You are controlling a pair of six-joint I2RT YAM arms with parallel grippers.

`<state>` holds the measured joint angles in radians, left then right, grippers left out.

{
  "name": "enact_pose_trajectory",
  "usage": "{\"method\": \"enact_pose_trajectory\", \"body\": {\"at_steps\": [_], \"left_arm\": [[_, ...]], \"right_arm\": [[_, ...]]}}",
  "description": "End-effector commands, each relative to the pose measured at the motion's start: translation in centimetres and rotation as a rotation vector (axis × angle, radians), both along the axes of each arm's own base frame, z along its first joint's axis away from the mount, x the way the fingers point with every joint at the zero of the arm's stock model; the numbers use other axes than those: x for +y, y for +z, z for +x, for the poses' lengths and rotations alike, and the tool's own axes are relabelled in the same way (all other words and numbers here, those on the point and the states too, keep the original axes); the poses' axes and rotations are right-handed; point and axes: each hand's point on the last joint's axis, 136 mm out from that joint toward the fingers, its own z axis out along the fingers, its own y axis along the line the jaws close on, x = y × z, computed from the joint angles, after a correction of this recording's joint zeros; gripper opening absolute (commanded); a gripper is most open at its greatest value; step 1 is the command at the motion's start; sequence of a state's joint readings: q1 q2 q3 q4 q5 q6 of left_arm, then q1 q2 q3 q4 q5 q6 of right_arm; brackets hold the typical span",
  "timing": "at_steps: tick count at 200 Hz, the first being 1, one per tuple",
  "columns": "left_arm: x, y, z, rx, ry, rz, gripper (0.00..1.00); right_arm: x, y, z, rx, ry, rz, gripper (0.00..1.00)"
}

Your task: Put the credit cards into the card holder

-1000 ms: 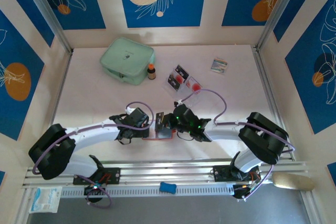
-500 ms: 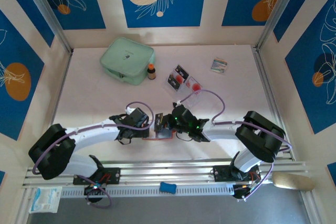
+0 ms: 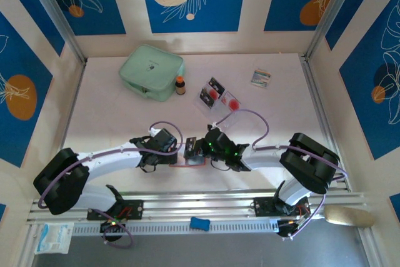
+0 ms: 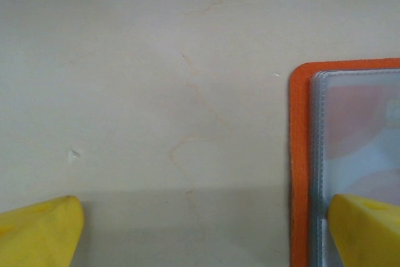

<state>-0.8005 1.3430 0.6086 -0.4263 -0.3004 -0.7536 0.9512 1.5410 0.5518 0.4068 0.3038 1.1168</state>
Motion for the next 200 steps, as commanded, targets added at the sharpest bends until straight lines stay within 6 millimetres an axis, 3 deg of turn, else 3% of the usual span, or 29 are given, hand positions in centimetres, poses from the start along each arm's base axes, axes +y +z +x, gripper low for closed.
{"method": "enact_pose_trajectory", "body": {"at_steps": [1, 200], "left_arm": [[1.6, -0.5, -0.6, 0.019, 0.022, 0.049, 1.0], [1.2, -0.5, -0.4, 0.017, 0.019, 0.04, 1.0]], "right_arm": [[-0.3, 0.2, -0.2, -0.015, -0.014, -0.005, 0.0], [0.1, -0.8, -2.1, 0.022, 0.014, -0.033, 0.0]]}}
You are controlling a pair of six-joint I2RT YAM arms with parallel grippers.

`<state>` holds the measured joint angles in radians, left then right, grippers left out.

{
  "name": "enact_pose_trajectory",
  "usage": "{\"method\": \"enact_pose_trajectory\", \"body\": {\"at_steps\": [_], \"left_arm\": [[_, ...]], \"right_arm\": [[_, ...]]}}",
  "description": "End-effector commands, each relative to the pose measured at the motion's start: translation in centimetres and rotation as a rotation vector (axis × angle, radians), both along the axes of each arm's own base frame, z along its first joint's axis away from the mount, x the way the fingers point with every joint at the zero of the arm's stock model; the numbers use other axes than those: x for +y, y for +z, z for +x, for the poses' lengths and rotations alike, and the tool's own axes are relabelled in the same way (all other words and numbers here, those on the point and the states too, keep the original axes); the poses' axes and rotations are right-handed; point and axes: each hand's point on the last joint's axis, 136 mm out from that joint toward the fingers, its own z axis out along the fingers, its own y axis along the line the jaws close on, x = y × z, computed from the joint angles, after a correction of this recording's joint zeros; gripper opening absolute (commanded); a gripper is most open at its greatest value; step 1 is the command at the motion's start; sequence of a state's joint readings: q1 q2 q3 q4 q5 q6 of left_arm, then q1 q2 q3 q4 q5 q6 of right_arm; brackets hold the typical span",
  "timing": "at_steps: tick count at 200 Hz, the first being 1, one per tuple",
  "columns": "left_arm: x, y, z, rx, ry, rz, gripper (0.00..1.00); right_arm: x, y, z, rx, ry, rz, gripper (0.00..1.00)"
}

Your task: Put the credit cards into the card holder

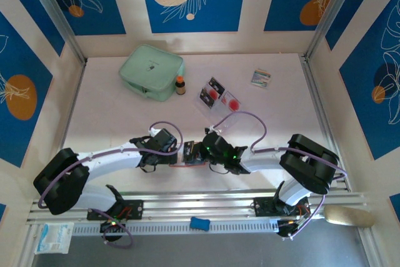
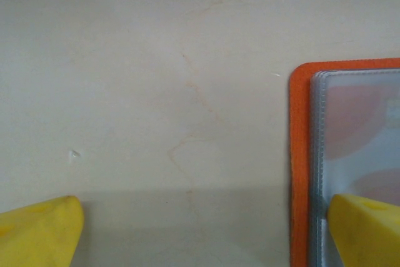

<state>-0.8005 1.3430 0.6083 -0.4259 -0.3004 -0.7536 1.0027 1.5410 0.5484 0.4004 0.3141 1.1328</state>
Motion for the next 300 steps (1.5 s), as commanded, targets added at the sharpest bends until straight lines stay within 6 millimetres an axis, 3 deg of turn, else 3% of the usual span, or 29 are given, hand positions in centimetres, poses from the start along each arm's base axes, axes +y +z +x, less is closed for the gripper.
{"method": "enact_pose_trajectory", "body": {"at_steps": [1, 300], "left_arm": [[1.2, -0.5, -0.4, 0.018, 0.018, 0.04, 1.0], [1.4, -0.8, -0.6, 0.018, 0.018, 0.045, 1.0]], "right_arm": [[-0.8, -0.5, -0.5, 0.011, -0.019, -0.03, 0.0], [-0.7, -2.0, -1.5, 0.109, -0.001, -0.068, 0.0]]}}
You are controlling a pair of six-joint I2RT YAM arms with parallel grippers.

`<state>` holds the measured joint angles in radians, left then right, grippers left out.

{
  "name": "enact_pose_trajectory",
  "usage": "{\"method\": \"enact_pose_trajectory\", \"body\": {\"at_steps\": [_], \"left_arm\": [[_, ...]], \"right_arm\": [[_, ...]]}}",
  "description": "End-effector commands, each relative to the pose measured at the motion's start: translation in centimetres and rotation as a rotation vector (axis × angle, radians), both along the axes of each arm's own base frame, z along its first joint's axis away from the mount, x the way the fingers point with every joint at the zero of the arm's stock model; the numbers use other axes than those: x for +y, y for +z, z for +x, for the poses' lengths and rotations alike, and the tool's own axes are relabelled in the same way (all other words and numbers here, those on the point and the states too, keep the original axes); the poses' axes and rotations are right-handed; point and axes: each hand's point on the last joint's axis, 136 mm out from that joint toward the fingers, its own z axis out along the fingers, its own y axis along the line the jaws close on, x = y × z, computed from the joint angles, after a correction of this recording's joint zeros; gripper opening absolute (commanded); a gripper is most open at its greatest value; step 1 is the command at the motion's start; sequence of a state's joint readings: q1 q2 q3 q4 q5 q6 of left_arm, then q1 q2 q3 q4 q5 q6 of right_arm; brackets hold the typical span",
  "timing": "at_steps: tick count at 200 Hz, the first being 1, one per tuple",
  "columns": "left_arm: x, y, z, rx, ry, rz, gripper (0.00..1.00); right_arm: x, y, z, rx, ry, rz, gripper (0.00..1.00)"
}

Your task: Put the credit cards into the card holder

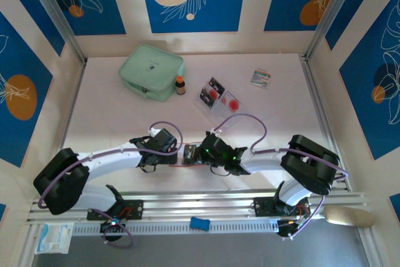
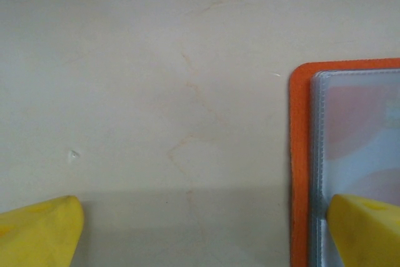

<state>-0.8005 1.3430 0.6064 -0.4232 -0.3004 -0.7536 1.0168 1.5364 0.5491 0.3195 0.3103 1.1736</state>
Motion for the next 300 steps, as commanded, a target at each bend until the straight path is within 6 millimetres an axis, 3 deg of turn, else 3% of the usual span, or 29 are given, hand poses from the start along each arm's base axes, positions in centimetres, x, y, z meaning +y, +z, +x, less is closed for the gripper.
{"method": "enact_pose_trajectory", "body": {"at_steps": [1, 104, 160, 187, 222, 241, 265, 300], "left_arm": [[1.4, -0.8, -0.6, 0.018, 0.019, 0.045, 1.0], [1.4, -1.0, -0.6, 0.019, 0.019, 0.045, 1.0], [1.3, -0.8, -0.5, 0.016, 0.02, 0.04, 1.0], [1.0, -0.2, -0.3, 0.002, 0.021, 0.025, 1.0], [0.9, 1.4, 0.3, -0.039, 0.039, -0.002, 1.0], [1.3, 2.2, 0.4, -0.063, 0.065, -0.006, 1.0], [2.1, 2.5, 0.4, -0.079, 0.095, 0.008, 1.0], [3.5, 1.5, -0.1, -0.044, 0.124, 0.071, 1.0]], "right_arm": [[0.0, -0.7, -0.3, 0.042, 0.009, -0.024, 0.0], [0.8, -1.1, -0.1, 0.072, 0.044, -0.022, 0.0], [2.2, -2.0, -0.2, 0.126, 0.105, -0.021, 0.0], [3.2, -1.4, -0.3, 0.135, 0.174, -0.013, 0.0], [3.0, 0.3, 0.0, 0.125, 0.25, -0.046, 0.29], [2.1, 1.4, 0.3, 0.106, 0.259, -0.066, 0.34], [1.7, 2.3, 0.5, 0.087, 0.28, -0.088, 0.32], [2.8, 2.5, 0.7, 0.089, 0.345, -0.105, 0.16]]}}
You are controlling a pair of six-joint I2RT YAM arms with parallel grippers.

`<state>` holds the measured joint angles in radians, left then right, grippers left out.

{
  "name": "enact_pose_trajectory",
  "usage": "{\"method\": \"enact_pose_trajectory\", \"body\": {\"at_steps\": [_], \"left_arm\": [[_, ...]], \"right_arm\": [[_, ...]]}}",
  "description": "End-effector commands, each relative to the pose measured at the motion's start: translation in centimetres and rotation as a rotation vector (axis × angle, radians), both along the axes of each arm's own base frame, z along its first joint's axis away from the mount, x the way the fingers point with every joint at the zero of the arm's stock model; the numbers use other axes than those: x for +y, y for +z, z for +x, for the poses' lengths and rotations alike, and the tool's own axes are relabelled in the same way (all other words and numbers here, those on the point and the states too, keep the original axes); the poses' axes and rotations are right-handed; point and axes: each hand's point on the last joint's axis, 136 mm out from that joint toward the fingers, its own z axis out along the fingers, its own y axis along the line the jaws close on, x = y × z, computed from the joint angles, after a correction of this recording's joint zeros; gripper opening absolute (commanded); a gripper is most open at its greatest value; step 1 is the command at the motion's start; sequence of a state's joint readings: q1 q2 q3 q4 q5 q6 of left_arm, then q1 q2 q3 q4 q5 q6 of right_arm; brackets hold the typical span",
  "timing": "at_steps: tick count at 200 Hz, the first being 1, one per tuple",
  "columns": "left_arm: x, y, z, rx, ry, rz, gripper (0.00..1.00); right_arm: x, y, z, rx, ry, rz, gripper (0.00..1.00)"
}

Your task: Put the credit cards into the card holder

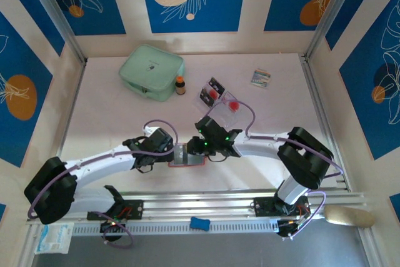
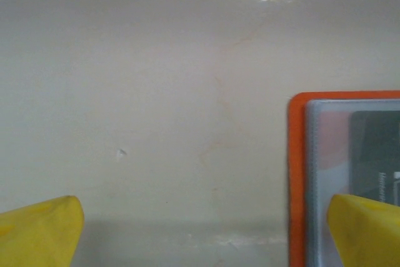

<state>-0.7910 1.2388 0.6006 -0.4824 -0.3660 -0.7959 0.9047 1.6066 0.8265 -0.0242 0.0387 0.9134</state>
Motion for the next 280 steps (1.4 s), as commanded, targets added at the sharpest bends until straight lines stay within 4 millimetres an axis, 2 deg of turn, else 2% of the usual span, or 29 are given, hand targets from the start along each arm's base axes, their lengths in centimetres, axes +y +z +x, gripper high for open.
{"method": "enact_pose_trajectory", "body": {"at_steps": [1, 44, 69, 107, 173, 196, 224, 249, 280], "left_arm": [[2.0, -0.7, -0.4, 0.03, 0.058, 0.072, 1.0], [2.5, -2.3, -0.7, 0.075, 0.066, 0.118, 1.0], [2.3, -2.9, -0.7, 0.088, 0.055, 0.12, 1.0], [2.0, -3.1, -0.5, 0.092, 0.033, 0.125, 1.0], [1.9, -3.4, -0.6, 0.093, 0.026, 0.121, 1.0], [1.9, -3.3, -0.6, 0.089, 0.025, 0.117, 1.0], [1.9, -2.8, -0.6, 0.078, 0.027, 0.108, 1.0], [2.3, -1.9, -0.5, 0.054, 0.045, 0.109, 1.0], [3.2, -0.8, -0.4, 0.032, 0.07, 0.128, 1.0]], "right_arm": [[0.7, 0.3, -0.4, 0.008, 0.084, -0.021, 0.15], [1.8, -0.8, -0.4, 0.027, 0.127, -0.06, 0.05], [1.5, -1.7, -0.5, 0.038, 0.123, -0.106, 0.0], [1.5, -3.0, -0.8, 0.063, 0.13, -0.148, 0.0], [4.1, -4.0, -1.7, 0.102, 0.195, -0.151, 0.0], [4.6, -3.7, -1.7, 0.106, 0.202, -0.139, 0.0], [4.4, -2.1, -1.4, 0.088, 0.19, -0.111, 0.0], [3.6, -0.7, -1.1, 0.06, 0.166, -0.114, 0.0], [2.3, -0.6, -1.0, 0.053, 0.14, -0.164, 0.0]]}}
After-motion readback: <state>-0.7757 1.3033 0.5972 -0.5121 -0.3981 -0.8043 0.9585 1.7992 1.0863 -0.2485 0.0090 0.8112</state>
